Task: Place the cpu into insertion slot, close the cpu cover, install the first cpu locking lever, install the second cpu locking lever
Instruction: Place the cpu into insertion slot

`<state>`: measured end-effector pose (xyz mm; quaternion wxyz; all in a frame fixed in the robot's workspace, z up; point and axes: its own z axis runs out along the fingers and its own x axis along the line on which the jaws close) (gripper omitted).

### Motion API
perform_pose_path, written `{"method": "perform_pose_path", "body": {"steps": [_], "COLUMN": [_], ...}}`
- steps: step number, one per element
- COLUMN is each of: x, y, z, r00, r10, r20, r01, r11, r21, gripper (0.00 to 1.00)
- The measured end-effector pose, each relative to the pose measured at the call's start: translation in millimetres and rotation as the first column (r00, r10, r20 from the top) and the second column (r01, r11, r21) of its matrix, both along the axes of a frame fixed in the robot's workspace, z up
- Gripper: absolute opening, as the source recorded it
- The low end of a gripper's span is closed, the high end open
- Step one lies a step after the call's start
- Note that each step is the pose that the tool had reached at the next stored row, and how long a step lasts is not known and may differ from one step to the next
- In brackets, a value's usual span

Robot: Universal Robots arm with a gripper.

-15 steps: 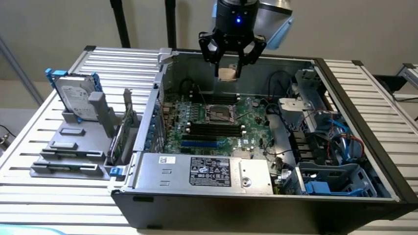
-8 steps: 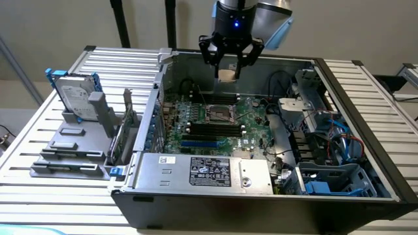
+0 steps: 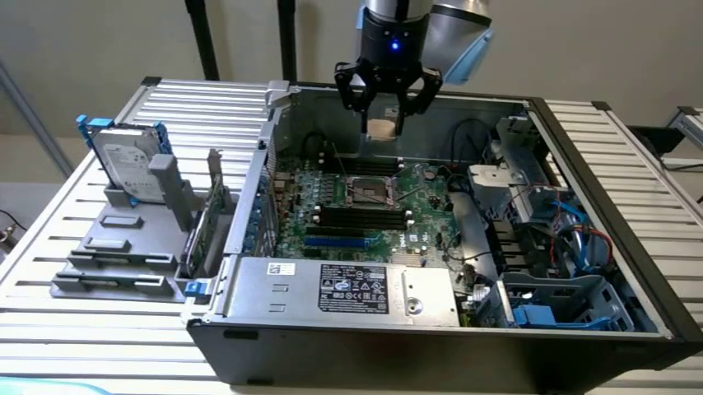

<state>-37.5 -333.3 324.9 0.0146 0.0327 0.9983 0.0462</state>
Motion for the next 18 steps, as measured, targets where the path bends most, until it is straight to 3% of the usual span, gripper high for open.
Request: {"method": "perform_pose_path", "body": {"steps": [5,9,13,18], "x": [0.0,0.0,0.0,0.0], "y": [0.0,0.0,0.0,0.0], "z": [-0.8,-1.4,-1.8,-2.3], "r00": [0.9961,0.9870,0.9726,0.9475], "r10": [-0.088,-0.161,-0.232,-0.320], "r20": [0.0000,0.0001,0.0001,0.0000], "r01": [0.088,0.161,0.232,0.320], "r11": [0.9961,0.9870,0.9726,0.9475], "r21": [0.0000,0.0002,0.0000,0.0000], "gripper": [0.55,0.55,0.55,0.55]}}
